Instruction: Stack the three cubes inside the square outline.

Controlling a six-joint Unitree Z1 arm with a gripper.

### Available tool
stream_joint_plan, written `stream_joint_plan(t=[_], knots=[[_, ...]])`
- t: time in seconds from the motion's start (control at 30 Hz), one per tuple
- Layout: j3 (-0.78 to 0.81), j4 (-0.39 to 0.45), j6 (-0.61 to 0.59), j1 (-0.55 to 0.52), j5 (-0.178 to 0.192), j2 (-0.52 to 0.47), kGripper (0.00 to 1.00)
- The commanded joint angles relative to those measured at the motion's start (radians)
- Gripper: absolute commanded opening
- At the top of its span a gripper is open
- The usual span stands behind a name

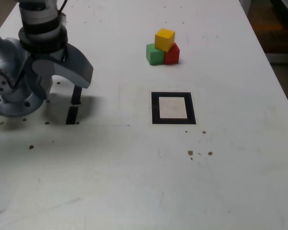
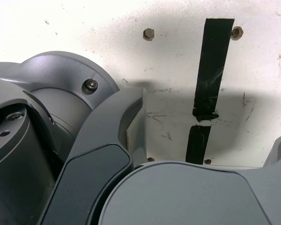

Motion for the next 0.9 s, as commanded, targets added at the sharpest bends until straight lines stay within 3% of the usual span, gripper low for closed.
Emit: stream_joint_plan(t=[0.0, 0.57, 0.73, 0.87], knots=[[-0.004, 0.004, -0.001, 0.001, -0.002, 0.000, 1.00], [-0.011, 0.026, 0.001, 0.001, -0.016, -0.008, 1.00], [-0.081, 0.101, 0.000, 0.002, -0.022, 0.008, 1.00], [-0.264, 0.218, -0.001, 0.004, 0.019, 0.038, 1.00]])
